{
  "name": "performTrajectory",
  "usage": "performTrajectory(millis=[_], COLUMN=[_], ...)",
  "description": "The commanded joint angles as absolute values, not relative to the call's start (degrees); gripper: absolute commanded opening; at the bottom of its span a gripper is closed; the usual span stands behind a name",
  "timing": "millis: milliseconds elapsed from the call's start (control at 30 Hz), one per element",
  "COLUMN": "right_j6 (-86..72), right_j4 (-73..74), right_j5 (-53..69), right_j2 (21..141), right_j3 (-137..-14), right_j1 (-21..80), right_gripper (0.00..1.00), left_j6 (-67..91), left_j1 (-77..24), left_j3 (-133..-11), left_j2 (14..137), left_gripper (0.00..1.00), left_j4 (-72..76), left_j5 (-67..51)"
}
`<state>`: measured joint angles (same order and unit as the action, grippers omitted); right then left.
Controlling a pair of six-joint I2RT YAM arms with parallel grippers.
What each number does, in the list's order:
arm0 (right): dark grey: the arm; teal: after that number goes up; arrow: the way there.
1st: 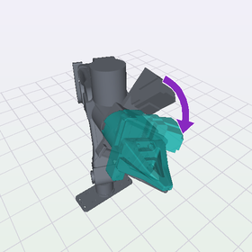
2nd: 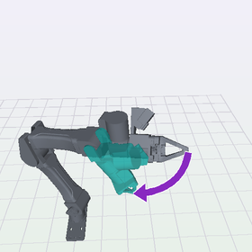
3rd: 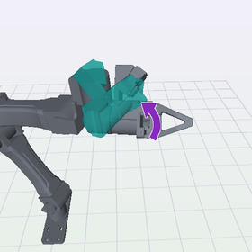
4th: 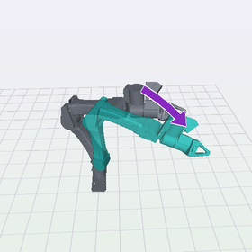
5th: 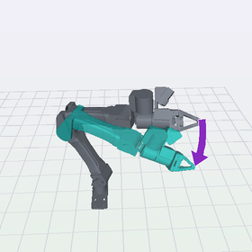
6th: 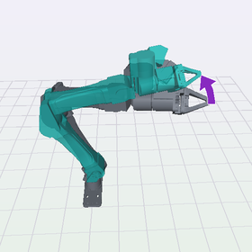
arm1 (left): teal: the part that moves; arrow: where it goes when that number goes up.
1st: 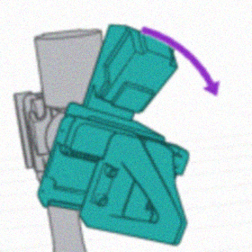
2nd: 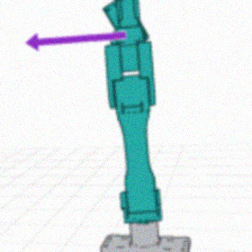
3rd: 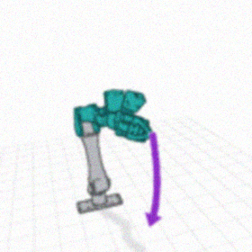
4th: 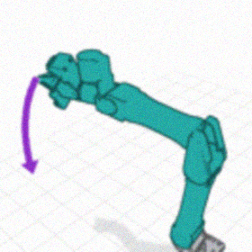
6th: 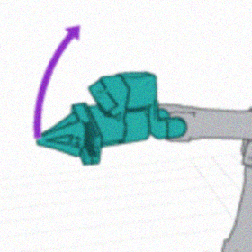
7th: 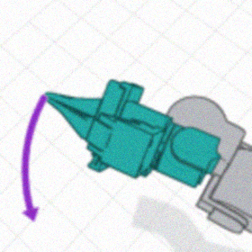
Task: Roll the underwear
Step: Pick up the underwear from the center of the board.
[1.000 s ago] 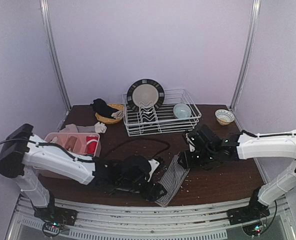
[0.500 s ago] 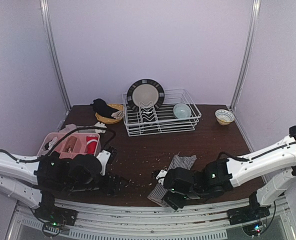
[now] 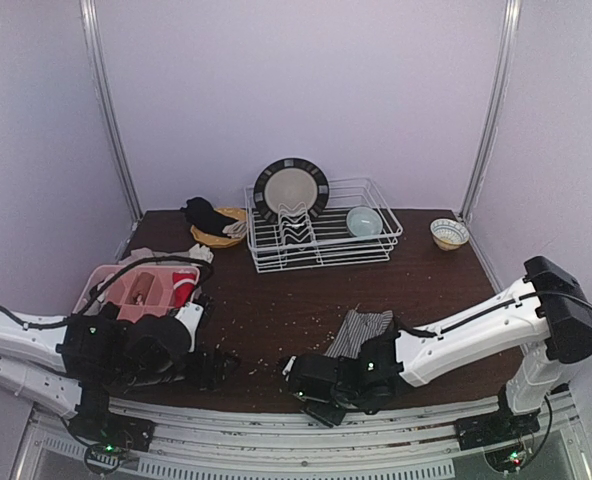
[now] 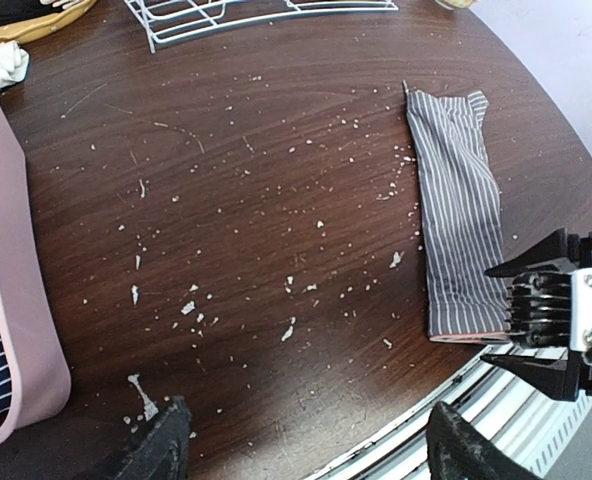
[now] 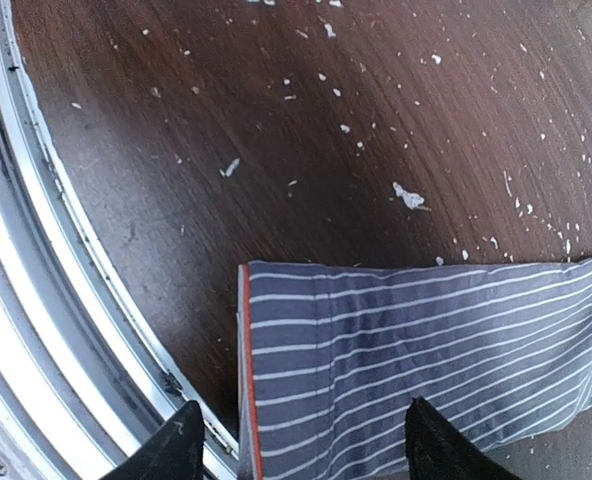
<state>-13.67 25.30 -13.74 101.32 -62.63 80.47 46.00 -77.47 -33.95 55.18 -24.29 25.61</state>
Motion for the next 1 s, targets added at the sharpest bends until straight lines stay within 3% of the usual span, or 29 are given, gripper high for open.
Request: performTrajectory(millis=[0,233,433,500,733,967], right_j6=[-15.5,-17.6,-19.4,-20.2,-24.7,-27.9], right_j4=[27.6,27.4,25.7,23.1,12.8,6.5], right_j5=[-15.1,-14.5,-12.8,-10.2,4.2,18.9], right_j2=[103.1,104.4,102.4,99.8,88.4,79.0], right_j3=[-62.9,-61.7,-58.5,-56.1,-47.2,-38.5], right_j1=[80.7,80.6,80.1,79.1,73.2,63.2], right_gripper=[0.65,0.48,0.09,0.00,0.00,0.00], left_j6=[47.2,47.0,47.0,47.1,42.4,25.7], left_j1=[-77.6,-77.6,-77.6,-77.6,-77.6,-77.6], left_j3=[-32.7,-32.8,-32.5,-32.3,-34.3,-36.5], left_j2=[54.2,55.8,57.6,59.1,66.5,75.5], left_gripper=[0.79,0.80,0.79,0.79,0.77,0.79], left_j4=[-23.6,-22.8,-20.8,-19.2,-14.2,-2.2], left_j5=[26.7,26.3,26.1,25.6,24.3,20.0])
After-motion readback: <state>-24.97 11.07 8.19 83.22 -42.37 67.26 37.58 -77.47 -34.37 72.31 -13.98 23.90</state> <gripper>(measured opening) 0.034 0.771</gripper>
